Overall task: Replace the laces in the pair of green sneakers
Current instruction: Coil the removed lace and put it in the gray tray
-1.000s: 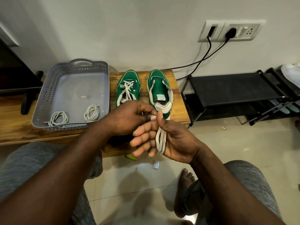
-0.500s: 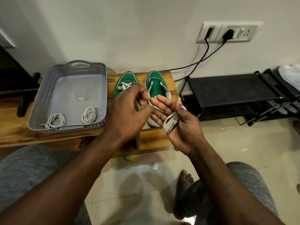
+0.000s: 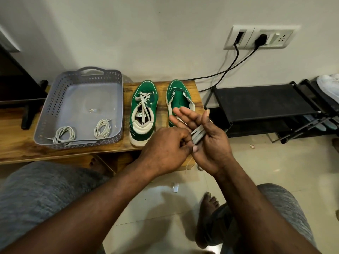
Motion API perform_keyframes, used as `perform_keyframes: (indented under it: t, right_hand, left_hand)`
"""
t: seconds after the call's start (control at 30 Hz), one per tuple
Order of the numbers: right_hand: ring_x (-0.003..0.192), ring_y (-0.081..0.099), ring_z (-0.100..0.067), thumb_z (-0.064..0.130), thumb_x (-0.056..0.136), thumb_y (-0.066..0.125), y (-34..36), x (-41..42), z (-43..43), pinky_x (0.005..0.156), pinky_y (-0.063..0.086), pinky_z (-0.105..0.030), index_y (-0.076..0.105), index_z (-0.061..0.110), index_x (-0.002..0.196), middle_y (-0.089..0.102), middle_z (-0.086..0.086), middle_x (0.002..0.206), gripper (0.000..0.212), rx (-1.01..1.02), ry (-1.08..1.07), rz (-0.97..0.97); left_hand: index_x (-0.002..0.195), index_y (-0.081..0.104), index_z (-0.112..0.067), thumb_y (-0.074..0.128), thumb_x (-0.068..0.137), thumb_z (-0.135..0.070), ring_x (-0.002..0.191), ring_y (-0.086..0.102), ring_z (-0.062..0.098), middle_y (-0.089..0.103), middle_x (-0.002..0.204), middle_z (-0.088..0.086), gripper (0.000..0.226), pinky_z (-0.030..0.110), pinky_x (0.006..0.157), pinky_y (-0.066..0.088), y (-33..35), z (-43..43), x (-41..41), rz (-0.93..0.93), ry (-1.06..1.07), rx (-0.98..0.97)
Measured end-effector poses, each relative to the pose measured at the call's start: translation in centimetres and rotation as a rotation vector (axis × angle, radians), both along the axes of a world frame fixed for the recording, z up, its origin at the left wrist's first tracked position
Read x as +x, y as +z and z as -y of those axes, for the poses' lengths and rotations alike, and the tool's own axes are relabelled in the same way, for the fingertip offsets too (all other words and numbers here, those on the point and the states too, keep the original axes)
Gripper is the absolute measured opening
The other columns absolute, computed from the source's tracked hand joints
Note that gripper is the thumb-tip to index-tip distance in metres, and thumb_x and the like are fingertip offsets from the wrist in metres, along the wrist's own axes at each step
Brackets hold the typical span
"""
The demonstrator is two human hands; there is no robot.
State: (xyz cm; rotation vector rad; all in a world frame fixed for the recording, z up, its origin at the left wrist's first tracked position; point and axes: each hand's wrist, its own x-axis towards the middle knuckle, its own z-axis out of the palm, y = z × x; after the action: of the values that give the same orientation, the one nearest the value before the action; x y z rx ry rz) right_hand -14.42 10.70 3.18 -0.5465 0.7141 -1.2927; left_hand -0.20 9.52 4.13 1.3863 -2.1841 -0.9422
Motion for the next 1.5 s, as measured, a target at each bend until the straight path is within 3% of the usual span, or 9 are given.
perform_keyframes:
  t: [0.4,0.7,0.87,0.93,1.0,1.17,1.27,1.37,1.5]
  right_hand:
    - [0.130,0.064,-0.038,0.051,0.109,0.028,0.3,0.4,-0.5,0.097,0.060,-0.039,0.063,-0.004,0.126,0.068,-0.026,0.133,0.067,0.076,0.004,0.049]
    - [0.121,0.069,-0.037,0.053,0.105,0.034,0.7,1.2,-0.9,0.087,0.063,-0.040,0.068,-0.001,0.115,0.074,-0.023,0.120,0.064,0.122,-0.011,0.053]
    - [0.086,0.078,-0.028,0.052,0.105,0.037,0.8,0.9,-0.8,0.078,0.065,-0.038,0.079,0.009,0.080,0.077,-0.014,0.087,0.064,0.118,-0.083,0.076]
    - [0.070,0.075,-0.022,0.052,0.102,0.040,1.1,0.5,-0.8,0.076,0.064,-0.036,0.076,0.013,0.074,0.073,-0.008,0.074,0.060,0.109,-0.070,0.074]
    - [0.061,0.070,-0.019,0.052,0.101,0.040,1.3,0.2,-1.0,0.072,0.062,-0.035,0.073,0.015,0.070,0.068,-0.005,0.067,0.058,0.105,-0.014,0.083]
    - [0.074,0.077,-0.025,0.050,0.108,0.029,1.4,1.3,-2.0,0.069,0.063,-0.035,0.075,0.010,0.086,0.075,-0.010,0.078,0.064,0.009,0.282,0.160]
    - [0.083,0.079,-0.028,0.050,0.105,0.032,1.7,2.0,-2.6,0.060,0.060,-0.026,0.075,0.010,0.090,0.077,-0.012,0.085,0.060,-0.029,0.385,0.154]
    - [0.085,0.080,-0.029,0.051,0.105,0.033,1.9,1.8,-2.7,0.057,0.057,-0.025,0.074,0.009,0.094,0.078,-0.014,0.089,0.060,-0.074,0.427,0.149]
    - [0.090,0.079,-0.031,0.051,0.106,0.031,1.9,1.7,-2.7,0.064,0.062,-0.027,0.074,0.006,0.100,0.078,-0.017,0.096,0.062,-0.092,0.500,0.145]
  left_hand:
    - [0.071,0.075,-0.024,0.086,0.083,-0.041,0.055,0.058,-0.001,0.069,0.062,-0.013,0.024,0.025,0.062,0.046,0.2,0.3,0.2,0.023,0.085,0.260]
    - [0.078,0.077,-0.014,0.087,0.082,-0.040,0.065,0.065,0.009,0.075,0.068,-0.004,0.027,0.040,0.082,0.061,0.8,0.9,0.9,0.018,0.069,0.477]
    - [0.089,0.079,-0.010,0.087,0.084,-0.030,0.059,0.063,0.009,0.077,0.077,0.002,0.023,0.024,0.063,0.054,1.1,1.5,2.1,-0.040,0.046,0.602]
    - [0.096,0.079,-0.018,0.083,0.088,-0.019,0.062,0.064,0.003,0.077,0.088,0.001,0.009,0.021,0.059,0.051,1.5,2.5,3.4,-0.033,0.010,0.573]
    - [0.104,0.077,-0.027,0.076,0.093,-0.010,0.065,0.063,-0.007,0.075,0.098,-0.006,0.020,0.021,0.063,0.049,1.7,3.3,4.3,-0.109,0.017,0.445]
    - [0.126,0.070,-0.037,0.063,0.099,0.002,0.096,0.067,-0.011,0.073,0.113,-0.018,0.049,0.016,0.085,0.052,2.2,2.7,3.4,-0.316,-0.105,0.209]
    - [0.133,0.068,-0.021,0.054,0.102,0.009,0.111,0.072,0.008,0.075,0.119,0.007,0.046,0.024,0.089,0.058,2.1,2.1,2.8,-0.358,-0.215,0.244]
    - [0.120,0.072,-0.012,0.054,0.105,-0.001,0.100,0.074,0.030,0.075,0.105,0.017,0.026,0.049,0.089,0.061,1.8,2.2,2.9,-0.351,-0.221,0.243]
    - [0.094,0.071,-0.029,0.055,0.099,-0.020,0.088,0.073,0.022,0.074,0.089,0.002,0.020,0.051,0.087,0.060,2.2,1.8,2.7,-0.307,-0.226,0.152]
